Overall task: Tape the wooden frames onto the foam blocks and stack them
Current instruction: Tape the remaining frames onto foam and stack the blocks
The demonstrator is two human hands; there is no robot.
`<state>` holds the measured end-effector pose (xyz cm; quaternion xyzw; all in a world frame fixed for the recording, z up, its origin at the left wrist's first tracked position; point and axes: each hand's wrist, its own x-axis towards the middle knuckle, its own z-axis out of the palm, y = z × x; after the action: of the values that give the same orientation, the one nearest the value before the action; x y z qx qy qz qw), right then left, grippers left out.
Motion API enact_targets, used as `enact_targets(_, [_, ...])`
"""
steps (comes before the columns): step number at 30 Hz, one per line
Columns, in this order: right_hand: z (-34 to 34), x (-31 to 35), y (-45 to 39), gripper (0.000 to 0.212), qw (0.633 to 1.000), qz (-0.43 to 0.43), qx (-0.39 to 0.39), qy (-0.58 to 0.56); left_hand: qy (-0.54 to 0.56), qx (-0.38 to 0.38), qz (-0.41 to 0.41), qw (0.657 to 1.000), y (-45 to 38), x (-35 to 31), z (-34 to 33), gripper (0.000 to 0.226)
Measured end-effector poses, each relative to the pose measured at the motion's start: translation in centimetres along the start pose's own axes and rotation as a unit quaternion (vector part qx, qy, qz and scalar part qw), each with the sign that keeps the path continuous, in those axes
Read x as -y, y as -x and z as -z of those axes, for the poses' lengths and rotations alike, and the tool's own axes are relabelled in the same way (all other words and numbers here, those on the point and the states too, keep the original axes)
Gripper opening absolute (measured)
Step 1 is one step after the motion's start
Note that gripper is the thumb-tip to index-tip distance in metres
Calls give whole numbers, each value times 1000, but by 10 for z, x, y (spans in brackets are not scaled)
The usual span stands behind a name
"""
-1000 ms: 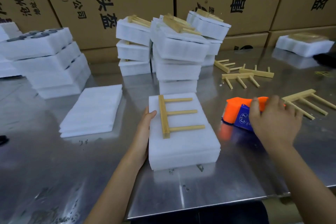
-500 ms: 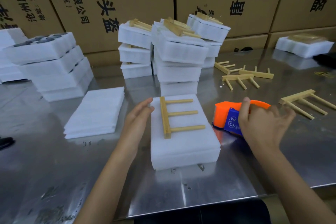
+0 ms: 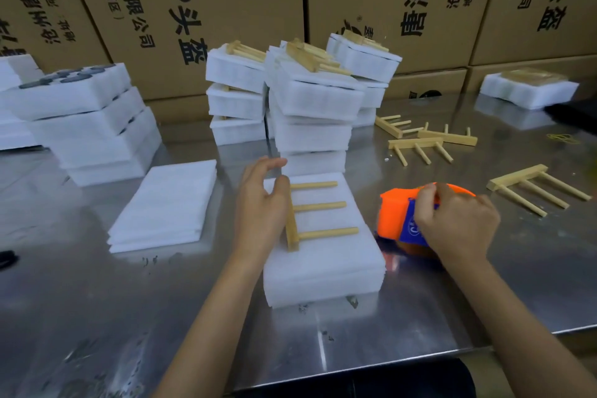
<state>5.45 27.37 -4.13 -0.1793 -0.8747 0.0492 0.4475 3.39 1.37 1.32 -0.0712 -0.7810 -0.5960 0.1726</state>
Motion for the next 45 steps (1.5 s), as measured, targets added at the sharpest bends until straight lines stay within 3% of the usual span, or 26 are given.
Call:
enact_targets(4, [13,-5,-30,48,992,-80,-5,-98,1,42,-51,998,-3,-19,-5,30])
enact_targets(9, [42,18,-54,42,976,-33,-29,-215,47,219,38,974,4,-44,-34,18])
enact_targets(12, [53,33,-63,44,968,-2,-18,-248,109,276,81,951,5,-57,-43,24])
enact_targets(17, [58,40,-65,43,956,10,14,-294,166,268,78,946,4,-60,-33,26])
enact_targets(27, [58,55,-67,45,955,41,98,-278,185,219,127,949,4,-53,-23,26])
enact_targets(34, [38,63,-93,52,936,97,260,-217,216,161,199,942,0,-42,-15,20])
enact_targets(38, [27,44,-106,51,934,113,285,-185,323,76,241,912,-21,-23,32,14])
enact_targets(41, [20,13,-115,55,933,131,317,-110,321,1,268,908,-42,7,87,16])
enact_targets(45, [6,-1,-116,54,916,139,368,-80,273,19,310,911,-43,40,120,14])
